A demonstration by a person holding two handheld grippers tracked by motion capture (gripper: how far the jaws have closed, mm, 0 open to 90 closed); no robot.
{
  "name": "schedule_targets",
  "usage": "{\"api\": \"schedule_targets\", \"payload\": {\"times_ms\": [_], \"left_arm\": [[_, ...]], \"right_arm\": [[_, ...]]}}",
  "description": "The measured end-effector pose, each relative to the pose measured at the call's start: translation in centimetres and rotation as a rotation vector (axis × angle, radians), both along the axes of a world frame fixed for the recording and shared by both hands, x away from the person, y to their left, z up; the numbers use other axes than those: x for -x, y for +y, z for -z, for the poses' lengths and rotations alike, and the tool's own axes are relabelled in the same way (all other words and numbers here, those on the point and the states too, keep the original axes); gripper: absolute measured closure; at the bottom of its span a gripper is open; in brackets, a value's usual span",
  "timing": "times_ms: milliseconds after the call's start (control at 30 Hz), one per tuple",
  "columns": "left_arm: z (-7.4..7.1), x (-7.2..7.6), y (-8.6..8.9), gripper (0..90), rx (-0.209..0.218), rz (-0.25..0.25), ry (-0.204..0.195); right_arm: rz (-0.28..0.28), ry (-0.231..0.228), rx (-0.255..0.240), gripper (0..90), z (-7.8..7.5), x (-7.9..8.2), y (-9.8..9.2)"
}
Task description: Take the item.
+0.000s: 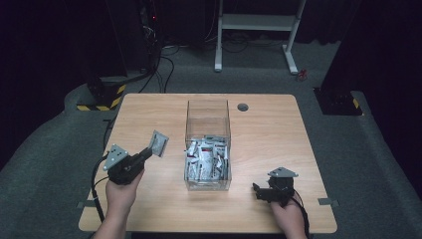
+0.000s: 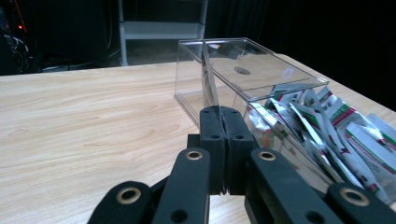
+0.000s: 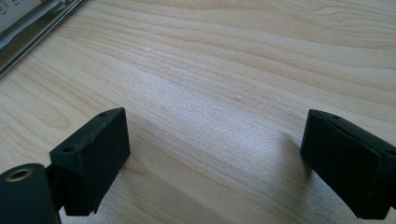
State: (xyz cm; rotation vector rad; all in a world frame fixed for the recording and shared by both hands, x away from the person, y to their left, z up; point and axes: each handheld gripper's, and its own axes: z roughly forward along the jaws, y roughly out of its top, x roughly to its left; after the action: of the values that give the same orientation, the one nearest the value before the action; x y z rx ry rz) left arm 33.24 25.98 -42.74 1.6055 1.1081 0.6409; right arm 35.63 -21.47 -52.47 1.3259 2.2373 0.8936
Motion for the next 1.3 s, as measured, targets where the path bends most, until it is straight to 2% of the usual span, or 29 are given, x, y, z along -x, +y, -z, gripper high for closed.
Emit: {"api": "schedule_targets", "payload": {"times_ms": [333,633,833,1300], "left_arm": [[1.2,-1.9,-0.5,88.8,-0.003,-0.012,0.032],[2.0,-3.2,-0.7,88.8,0.002,-0.016,0.044],[2.7,-4.2,-1.0,88.7,-0.012,-0.026,0.066],[4.3,-5.0,-2.0,88.7,-0.03,-0.016,0.117]], "right_arm": [[-0.001,0.0,0.001,7.8,0.0,0.0,0.0],[-0.001,0.0,0.0,7.8,0.0,0.0,0.0],[0.0,0.0,0.0,7.8,0.0,0.0,0.0],[-0.002,-0.002,0.001,7.8,0.0,0.0,0.0]]}}
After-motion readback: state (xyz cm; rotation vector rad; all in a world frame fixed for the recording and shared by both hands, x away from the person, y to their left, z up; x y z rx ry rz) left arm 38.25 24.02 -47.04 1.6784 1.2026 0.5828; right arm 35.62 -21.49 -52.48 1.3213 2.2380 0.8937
